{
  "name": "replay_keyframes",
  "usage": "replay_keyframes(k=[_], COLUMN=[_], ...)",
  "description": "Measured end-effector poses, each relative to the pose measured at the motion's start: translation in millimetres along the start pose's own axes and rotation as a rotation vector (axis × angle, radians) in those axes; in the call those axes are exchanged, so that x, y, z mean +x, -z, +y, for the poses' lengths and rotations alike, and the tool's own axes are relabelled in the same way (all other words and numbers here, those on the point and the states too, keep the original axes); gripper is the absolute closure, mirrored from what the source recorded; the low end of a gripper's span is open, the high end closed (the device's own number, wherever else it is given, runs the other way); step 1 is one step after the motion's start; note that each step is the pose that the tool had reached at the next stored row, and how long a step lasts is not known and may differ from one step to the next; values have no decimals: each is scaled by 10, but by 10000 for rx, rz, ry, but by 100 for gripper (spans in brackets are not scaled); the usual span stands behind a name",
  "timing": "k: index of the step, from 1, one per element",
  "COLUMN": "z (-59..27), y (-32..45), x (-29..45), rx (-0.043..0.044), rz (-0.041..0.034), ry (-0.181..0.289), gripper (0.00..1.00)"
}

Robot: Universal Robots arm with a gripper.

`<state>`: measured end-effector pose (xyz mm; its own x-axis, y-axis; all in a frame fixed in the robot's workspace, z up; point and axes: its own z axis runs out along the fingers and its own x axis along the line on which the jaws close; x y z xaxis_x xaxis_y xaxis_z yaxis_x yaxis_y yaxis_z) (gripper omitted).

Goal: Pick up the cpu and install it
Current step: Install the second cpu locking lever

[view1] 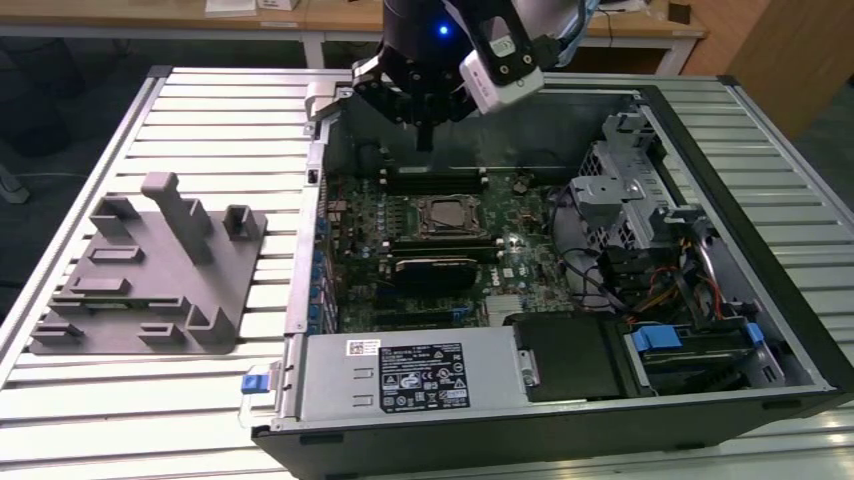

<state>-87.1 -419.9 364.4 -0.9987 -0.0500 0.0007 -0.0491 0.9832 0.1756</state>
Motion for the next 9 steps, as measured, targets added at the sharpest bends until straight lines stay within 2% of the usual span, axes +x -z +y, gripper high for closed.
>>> replay_keyframes(k=[9], z=[-6], y=[-30], x=[0], rx=[2], rz=[1], ry=[0], gripper=[89])
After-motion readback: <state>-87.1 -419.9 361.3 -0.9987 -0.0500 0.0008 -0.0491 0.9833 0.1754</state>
